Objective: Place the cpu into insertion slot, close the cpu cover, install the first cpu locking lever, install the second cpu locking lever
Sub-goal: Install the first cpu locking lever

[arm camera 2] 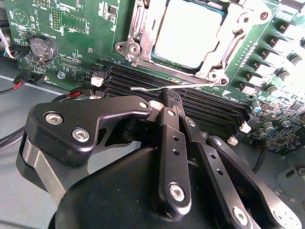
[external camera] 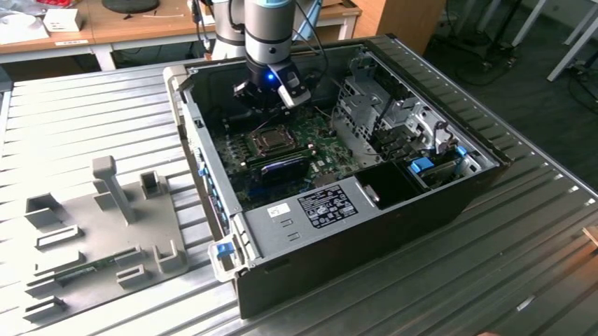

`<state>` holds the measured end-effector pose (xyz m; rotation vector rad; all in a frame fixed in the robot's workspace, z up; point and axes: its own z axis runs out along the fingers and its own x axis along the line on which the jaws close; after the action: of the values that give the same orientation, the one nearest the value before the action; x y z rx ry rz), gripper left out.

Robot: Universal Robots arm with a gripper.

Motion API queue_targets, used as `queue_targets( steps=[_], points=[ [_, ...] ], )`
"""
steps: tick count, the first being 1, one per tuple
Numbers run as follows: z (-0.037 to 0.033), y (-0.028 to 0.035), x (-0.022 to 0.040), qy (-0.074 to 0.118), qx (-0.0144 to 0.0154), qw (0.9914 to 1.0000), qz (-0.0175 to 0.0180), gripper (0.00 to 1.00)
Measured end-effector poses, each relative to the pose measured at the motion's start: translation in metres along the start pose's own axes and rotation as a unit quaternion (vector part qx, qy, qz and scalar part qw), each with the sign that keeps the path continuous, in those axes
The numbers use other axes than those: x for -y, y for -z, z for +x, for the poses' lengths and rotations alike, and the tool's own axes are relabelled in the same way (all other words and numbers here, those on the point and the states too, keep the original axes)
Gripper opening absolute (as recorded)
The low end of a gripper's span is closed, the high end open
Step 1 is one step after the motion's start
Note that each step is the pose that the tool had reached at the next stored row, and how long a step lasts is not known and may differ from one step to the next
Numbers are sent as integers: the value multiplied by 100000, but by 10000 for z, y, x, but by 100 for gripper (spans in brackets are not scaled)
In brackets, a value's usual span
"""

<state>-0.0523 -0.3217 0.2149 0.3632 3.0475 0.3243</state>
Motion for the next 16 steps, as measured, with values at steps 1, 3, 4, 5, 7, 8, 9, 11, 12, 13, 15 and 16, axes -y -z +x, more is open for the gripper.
queue_targets(
  steps=[1, 3, 4, 5, 7, 8, 9, 11, 12, 13, 15, 16],
  points=[
    [0, 0, 0, 2, -2, 100000, 10, 10],
    [0, 0, 1, 1, -5, 100000, 16, 10],
    [0, 0, 1, 1, -5, 100000, 12, 10],
    [0, -1, 1, 1, -3, 100000, 6, 10],
    [0, -4, 1, 1, 4, 100000, -7, 10],
    [0, -10, 2, 1, 8, 100000, -19, 10],
    [0, -14, 3, 3, 3, 100000, -10, 10],
    [1, -15, 4, 1, -5, 100000, 11, 10],
    [1, -15, 4, 1, -5, 100000, 16, 10],
    [1, -15, 4, 1, -6, 100000, 15, 10],
    [-3, -17, 3, 5, -5, 100000, 4, 10],
    [-11, -18, 1, 6, -2, 100000, -5, 10]
  ],
)
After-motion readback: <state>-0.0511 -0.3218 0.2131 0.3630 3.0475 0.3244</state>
